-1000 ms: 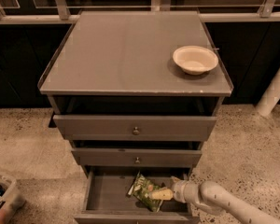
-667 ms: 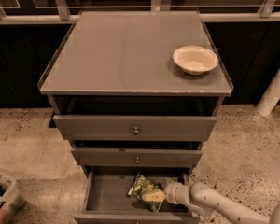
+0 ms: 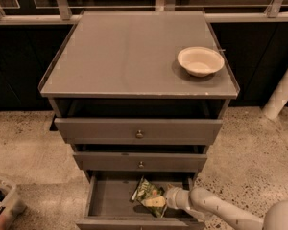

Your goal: Pick green jalapeno chip bag from bottom drawer and place on counter

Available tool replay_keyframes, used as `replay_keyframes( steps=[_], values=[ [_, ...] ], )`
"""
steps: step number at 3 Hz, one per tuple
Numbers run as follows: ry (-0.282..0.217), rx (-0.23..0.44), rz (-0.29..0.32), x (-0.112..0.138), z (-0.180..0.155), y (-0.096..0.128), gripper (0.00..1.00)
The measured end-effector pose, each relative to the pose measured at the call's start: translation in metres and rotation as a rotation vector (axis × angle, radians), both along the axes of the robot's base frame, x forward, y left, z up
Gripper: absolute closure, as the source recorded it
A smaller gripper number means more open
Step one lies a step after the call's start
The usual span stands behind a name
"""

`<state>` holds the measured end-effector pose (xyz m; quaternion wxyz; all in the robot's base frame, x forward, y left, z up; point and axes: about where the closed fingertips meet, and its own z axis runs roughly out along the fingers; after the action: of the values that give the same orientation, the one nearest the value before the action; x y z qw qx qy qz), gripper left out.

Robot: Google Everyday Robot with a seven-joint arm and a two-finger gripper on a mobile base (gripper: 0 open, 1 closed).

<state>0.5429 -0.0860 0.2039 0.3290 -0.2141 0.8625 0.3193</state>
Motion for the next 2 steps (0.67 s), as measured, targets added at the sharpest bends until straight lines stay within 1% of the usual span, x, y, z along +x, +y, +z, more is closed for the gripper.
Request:
replay_keyframes(
  steps=[2],
  values=[
    [0.027,-0.008,0.008,0.005,-0.037,0.024,0.0]
  ],
)
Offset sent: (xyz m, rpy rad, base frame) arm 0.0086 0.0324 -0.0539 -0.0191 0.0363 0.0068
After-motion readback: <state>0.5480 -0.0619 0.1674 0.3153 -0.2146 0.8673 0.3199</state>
